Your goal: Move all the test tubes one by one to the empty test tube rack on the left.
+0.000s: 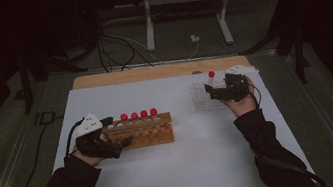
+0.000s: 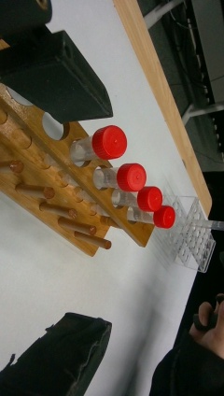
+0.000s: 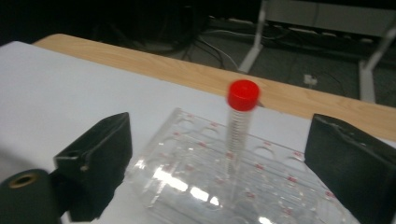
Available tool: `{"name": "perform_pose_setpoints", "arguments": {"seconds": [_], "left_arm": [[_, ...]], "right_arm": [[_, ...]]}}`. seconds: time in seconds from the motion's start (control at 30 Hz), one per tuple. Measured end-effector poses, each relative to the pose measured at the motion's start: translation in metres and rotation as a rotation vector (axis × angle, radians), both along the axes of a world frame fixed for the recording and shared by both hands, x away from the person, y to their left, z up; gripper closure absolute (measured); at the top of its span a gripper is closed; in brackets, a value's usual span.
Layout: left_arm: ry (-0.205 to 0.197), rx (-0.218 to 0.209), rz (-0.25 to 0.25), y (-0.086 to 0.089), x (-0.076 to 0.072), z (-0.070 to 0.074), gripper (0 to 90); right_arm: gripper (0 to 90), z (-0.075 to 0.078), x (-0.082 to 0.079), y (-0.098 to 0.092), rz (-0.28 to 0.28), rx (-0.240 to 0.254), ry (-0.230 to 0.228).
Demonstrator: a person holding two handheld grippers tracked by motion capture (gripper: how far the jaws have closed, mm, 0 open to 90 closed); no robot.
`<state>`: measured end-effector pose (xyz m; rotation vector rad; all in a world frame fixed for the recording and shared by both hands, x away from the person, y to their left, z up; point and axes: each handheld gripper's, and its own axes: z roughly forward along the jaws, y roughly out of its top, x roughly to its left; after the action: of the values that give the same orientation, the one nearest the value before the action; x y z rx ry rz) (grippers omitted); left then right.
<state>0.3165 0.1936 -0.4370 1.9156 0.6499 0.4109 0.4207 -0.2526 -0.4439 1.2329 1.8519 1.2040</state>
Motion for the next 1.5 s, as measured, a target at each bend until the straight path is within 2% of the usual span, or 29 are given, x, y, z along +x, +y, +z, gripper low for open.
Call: {"name": "perform_pose_setpoints", "arguments": {"seconds": [0.3, 0.4, 0.47, 0.6, 0.9, 1.03, 1.3, 1.5], "left_arm": [[0.002, 0.009, 0.005, 0.001, 0.001, -0.001, 2.2], [0.003, 0.011, 0.003, 0.0, 0.0, -0.001, 2.1], [0.004, 0.007, 0.0, 0.0, 0.0, -0.001, 2.2], [0.004, 0.009, 0.002, 0.0, 0.0, -0.001, 2.1], [0.003, 0.007, 0.0, 0.001, 0.001, -0.001, 2.1], [0.004, 0.007, 0.002, 0.002, 0.001, -0.001, 2.1], [0.008, 0.004, 0.0, 0.002, 0.001, -0.001, 2.2], [0.006, 0.004, -0.001, 0.002, 0.001, -0.001, 2.2]], "right_arm": [[28.9, -0.011, 0.019, -0.001, -0.095, -0.037, 0.091], [34.1, -0.014, 0.025, 0.0, -0.099, -0.045, 0.107], [41.7, -0.015, 0.027, 0.001, -0.095, -0.033, 0.112], [50.8, -0.015, 0.031, 0.004, -0.076, -0.023, 0.116], [67.5, -0.022, 0.043, 0.008, -0.077, -0.044, 0.168], [72.8, -0.023, 0.046, 0.009, -0.083, -0.056, 0.164], [74.3, -0.021, 0.046, 0.008, -0.08, -0.058, 0.164], [74.4, -0.013, 0.042, 0.008, -0.071, -0.072, 0.139]]}}
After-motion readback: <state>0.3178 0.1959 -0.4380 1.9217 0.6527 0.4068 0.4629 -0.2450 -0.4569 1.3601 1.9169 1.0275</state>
